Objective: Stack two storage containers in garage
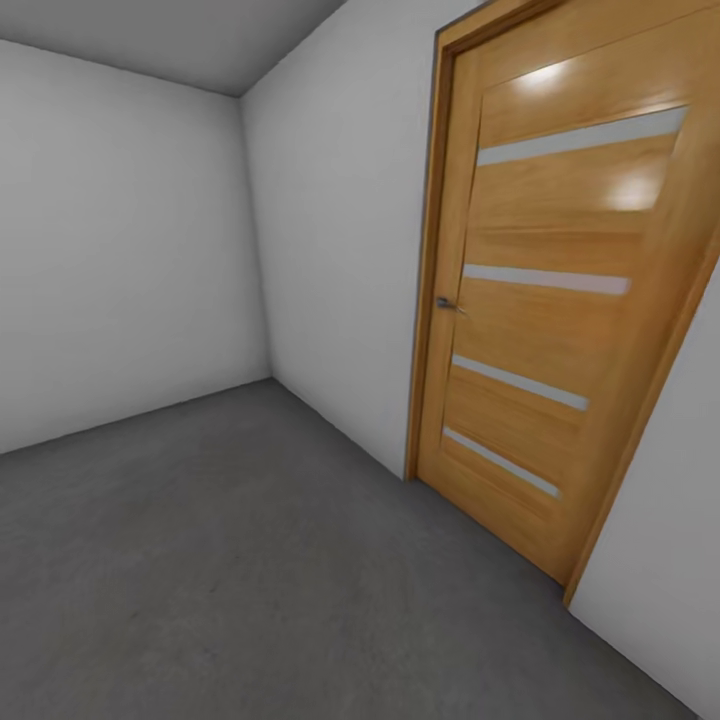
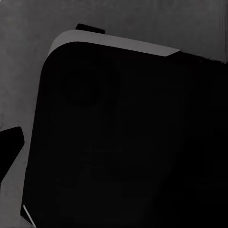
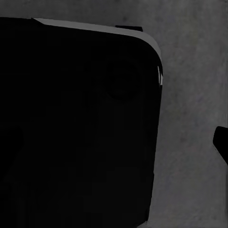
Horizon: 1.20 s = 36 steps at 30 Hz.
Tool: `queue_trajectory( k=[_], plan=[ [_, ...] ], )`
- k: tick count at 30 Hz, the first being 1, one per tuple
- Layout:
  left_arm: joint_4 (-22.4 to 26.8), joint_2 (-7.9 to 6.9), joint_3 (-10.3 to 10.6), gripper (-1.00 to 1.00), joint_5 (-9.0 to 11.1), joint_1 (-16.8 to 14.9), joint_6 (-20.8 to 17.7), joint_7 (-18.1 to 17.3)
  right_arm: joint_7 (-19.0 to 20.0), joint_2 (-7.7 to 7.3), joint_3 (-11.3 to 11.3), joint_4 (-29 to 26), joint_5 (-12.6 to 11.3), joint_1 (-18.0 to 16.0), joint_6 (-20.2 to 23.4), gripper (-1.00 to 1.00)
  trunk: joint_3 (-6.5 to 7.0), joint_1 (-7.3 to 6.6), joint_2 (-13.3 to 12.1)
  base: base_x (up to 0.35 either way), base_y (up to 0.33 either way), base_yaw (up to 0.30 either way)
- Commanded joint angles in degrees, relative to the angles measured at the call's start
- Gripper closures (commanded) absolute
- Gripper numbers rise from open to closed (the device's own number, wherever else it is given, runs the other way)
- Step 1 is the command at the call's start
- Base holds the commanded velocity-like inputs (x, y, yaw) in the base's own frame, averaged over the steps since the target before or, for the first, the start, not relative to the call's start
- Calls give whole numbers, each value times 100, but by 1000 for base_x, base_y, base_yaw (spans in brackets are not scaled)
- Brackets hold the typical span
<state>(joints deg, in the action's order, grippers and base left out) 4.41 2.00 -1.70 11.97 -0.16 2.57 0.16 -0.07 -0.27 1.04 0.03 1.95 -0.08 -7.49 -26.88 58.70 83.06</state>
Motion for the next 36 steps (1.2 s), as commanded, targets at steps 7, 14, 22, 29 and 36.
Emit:
queue_trajectory(
  k=[7,14,22,29,36],
  plan=[
    [-1,-2,-14,-100,25,-2,15,2,25,-22,49,5,57,-1,17,-100,-5,3,2,323,0,0],
    [-1,-4,-14,-100,25,-2,15,2,-38,-11,34,6,54,-1,-40,-100,-5,3,2,323,0,0],
    [-1,-7,-14,-100,25,-2,15,2,-56,-2,27,6,44,-1,-26,-100,-5,3,2,323,0,-82],
    [-1,-7,-14,-100,25,-2,15,2,-63,-3,28,6,42,-1,-29,-100,-5,3,2,323,16,-257],
    [-1,-7,-14,-100,25,-2,15,2,-63,-5,28,6,50,-1,-33,-100,-5,3,2,323,120,-284]
  ],
)
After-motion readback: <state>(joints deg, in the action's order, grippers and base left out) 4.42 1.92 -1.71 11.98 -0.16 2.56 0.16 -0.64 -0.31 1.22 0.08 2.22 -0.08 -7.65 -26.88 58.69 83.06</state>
